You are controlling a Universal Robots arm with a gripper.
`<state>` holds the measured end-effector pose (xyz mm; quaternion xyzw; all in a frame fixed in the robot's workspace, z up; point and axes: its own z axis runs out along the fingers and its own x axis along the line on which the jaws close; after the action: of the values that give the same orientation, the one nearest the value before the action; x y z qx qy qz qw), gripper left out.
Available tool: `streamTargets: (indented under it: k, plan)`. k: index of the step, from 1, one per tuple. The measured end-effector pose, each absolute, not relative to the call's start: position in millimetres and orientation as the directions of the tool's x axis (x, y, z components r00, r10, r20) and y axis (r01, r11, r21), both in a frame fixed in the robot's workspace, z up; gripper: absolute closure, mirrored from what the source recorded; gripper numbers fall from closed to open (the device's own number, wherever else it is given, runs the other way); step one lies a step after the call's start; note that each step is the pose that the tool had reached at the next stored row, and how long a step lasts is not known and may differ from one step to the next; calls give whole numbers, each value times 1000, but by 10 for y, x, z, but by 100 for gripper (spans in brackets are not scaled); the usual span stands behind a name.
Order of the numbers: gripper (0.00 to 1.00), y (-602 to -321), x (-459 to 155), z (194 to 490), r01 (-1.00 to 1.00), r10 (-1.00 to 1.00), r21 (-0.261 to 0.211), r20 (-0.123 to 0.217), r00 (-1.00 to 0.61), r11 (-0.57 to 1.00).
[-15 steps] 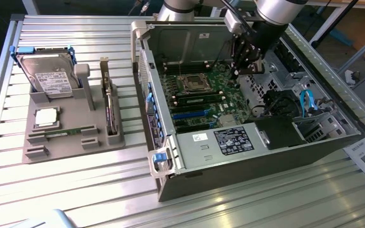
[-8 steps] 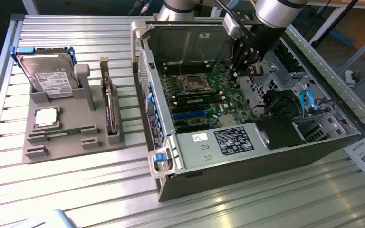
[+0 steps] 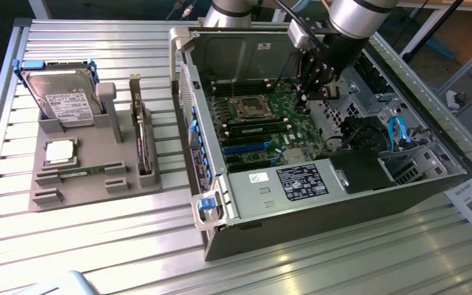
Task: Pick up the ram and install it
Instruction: 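Press down the ram until it locks into place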
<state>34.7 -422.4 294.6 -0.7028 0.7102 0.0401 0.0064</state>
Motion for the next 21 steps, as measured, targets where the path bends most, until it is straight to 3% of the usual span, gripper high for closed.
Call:
streamTargets:
  k: [21]
  plan:
    - [90, -4224, 354, 2751, -999, -998, 48, -65, -12, 9]
